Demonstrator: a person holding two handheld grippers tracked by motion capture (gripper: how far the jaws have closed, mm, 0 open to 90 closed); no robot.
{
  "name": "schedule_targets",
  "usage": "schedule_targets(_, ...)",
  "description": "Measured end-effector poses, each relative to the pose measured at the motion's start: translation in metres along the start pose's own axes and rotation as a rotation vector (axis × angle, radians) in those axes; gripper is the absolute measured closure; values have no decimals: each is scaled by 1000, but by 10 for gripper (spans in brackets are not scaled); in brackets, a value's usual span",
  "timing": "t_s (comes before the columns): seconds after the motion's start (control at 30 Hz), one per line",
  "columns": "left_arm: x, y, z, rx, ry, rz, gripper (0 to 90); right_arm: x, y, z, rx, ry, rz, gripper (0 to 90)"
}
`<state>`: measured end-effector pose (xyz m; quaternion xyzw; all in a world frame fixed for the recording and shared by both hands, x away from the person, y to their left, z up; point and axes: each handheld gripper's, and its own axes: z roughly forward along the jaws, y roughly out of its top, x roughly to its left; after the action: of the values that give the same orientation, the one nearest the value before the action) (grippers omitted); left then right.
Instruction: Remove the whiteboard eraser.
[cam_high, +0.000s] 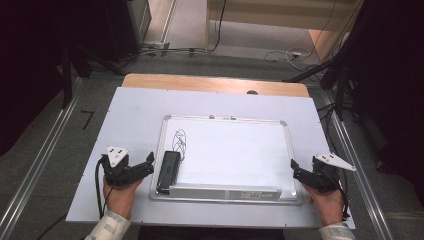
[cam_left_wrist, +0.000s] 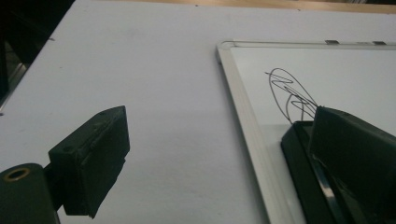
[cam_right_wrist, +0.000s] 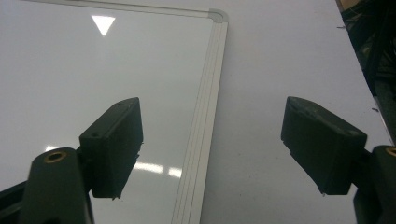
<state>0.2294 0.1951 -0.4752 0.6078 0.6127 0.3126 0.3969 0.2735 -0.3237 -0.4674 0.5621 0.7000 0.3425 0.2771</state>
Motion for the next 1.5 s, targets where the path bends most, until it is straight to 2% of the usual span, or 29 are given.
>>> schedule_targets(0.2, -16, 0, 7, 26, -30, 19, 58, 0, 0, 0, 1, 0, -1, 195)
schedule_targets(0.23, -20, 0, 8, 37, -48, 18, 58, 1, 0, 0, 1, 1, 0, 195)
schedule_targets(0.53, -38, -1, 16, 62, -59, 32, 66, 1, 0, 1, 4, 3, -5, 195)
schedule_targets(0.67, -50, -4, 23, 89, -65, 56, 77, 1, 0, 0, 4, 4, -7, 195)
schedule_targets(0.9, -58, -6, 28, 106, -75, 67, 114, 2, 0, 0, 4, 5, -7, 195)
schedule_targets(1.0, -61, -7, 30, 121, -84, 87, 190, 2, 0, 0, 4, 5, -8, 195)
schedule_targets(1.2, -67, -11, 33, 153, -87, 127, 281, 2, 0, 0, 3, 6, -8, 195)
schedule_targets(1.5, -68, -13, 35, 155, -80, 137, 303, 2, 0, 0, 2, 7, -11, 195)
